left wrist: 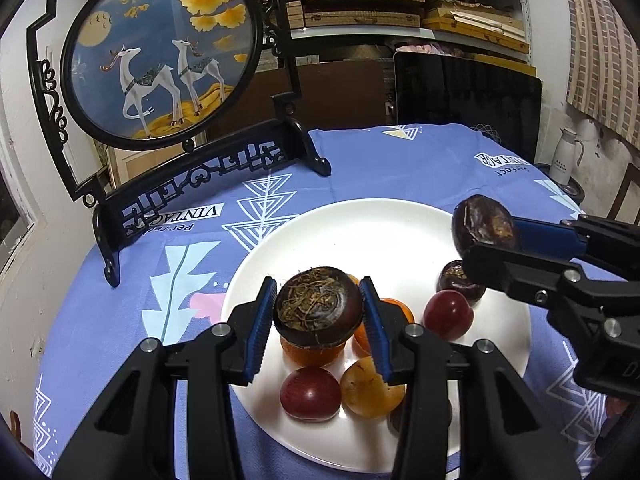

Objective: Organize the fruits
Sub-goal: 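Carry both dark brown fruits over the white plate, then open both tools to drop the dark brown fruits onto the plate, then move both open tools back toward the fruit pile, then grasp a red tomato with the right tool while the left tool grasps a dark brown fruit, then carry the red tomato and dark brown fruit over the plate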

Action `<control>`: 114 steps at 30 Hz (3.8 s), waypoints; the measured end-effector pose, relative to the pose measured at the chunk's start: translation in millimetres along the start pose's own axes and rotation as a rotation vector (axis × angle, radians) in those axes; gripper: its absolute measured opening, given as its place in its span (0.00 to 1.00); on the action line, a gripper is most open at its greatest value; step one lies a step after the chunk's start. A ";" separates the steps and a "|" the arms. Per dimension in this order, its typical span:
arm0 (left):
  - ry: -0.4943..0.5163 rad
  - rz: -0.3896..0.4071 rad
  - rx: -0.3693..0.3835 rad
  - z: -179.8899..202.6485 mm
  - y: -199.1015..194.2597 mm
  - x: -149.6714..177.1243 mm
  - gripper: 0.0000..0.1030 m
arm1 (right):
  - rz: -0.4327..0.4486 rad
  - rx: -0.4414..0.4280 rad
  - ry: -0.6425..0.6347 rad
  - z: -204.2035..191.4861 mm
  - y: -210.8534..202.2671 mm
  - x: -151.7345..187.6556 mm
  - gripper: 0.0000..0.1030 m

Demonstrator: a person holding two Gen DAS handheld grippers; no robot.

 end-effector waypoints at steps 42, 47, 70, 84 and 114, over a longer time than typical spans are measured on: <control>-0.137 0.047 0.004 -30.8 -7.4 -10.9 0.77 | 0.029 0.104 -0.029 14.3 -10.1 -2.6 0.59; -0.132 0.061 0.001 -32.3 -11.5 -13.1 0.77 | 0.028 0.081 -0.026 8.5 -11.7 -4.5 0.59; -0.014 0.019 0.065 -79.3 -115.6 101.6 0.86 | -0.366 -0.071 -0.068 -78.6 -53.1 177.7 0.40; 0.307 -0.120 0.163 -22.0 -70.6 158.4 0.86 | -0.339 -0.048 -0.052 -70.4 -56.1 174.8 0.26; 0.069 0.060 0.140 -13.5 -110.2 32.7 0.39 | -0.062 -0.014 -0.101 -64.2 -106.5 74.2 0.26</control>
Point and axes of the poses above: each gripper's, at about its wrist camera, not at the fingertips, and y roughly the way its jaws point, z to its right, x to its underside, the point moved 9 cm from there along y, roughly the way its jaws point, and after that the axes turned 6 degrees about -x, right-handed, at the moved point
